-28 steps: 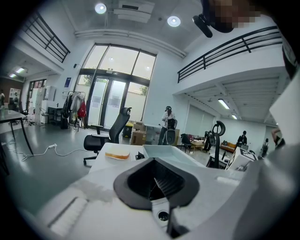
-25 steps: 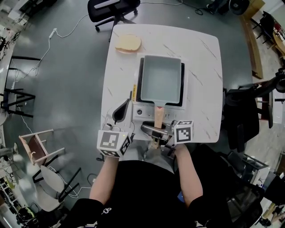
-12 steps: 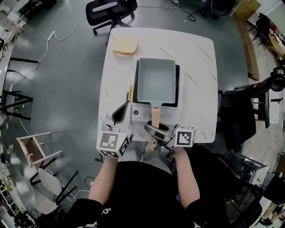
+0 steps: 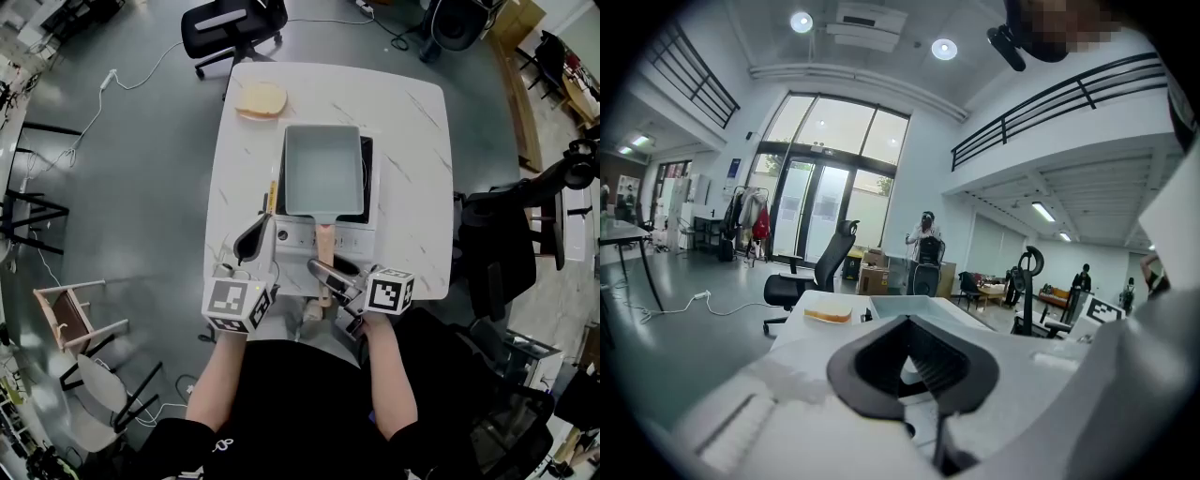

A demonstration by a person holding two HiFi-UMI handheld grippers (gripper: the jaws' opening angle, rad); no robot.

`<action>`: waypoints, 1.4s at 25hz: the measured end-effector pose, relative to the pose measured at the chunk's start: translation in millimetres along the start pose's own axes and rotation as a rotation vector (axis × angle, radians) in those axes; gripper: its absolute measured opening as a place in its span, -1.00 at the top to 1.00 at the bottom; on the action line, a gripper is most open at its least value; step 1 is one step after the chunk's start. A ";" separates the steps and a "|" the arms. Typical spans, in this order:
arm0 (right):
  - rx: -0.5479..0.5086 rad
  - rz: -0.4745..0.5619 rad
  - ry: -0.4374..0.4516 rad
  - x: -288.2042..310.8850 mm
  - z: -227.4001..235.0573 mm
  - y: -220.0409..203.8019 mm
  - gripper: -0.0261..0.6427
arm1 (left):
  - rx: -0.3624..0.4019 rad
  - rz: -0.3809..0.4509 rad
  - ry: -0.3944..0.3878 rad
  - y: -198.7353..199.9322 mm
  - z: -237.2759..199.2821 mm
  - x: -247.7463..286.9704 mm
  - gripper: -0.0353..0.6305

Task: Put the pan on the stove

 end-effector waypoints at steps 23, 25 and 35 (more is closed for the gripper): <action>-0.248 0.256 -0.316 -63.9 -11.5 38.3 0.01 | 0.006 0.055 0.007 7.8 14.6 -22.6 0.89; -0.296 0.283 -0.332 -71.5 -20.7 43.8 0.01 | 0.011 0.063 0.005 9.4 19.5 -24.8 0.89; -0.582 0.350 -0.373 -84.4 -74.6 55.8 0.01 | 0.043 0.130 0.017 26.0 39.0 -46.8 0.89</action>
Point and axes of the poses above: the fingertips, and each gripper's own axes: x forward along the fingers, z to its right, y out of its top, the point moved 2 cm from there along -x, backward along the fingers, and after that the axes turned 6 degrees about -z, right-handed, at the moved point
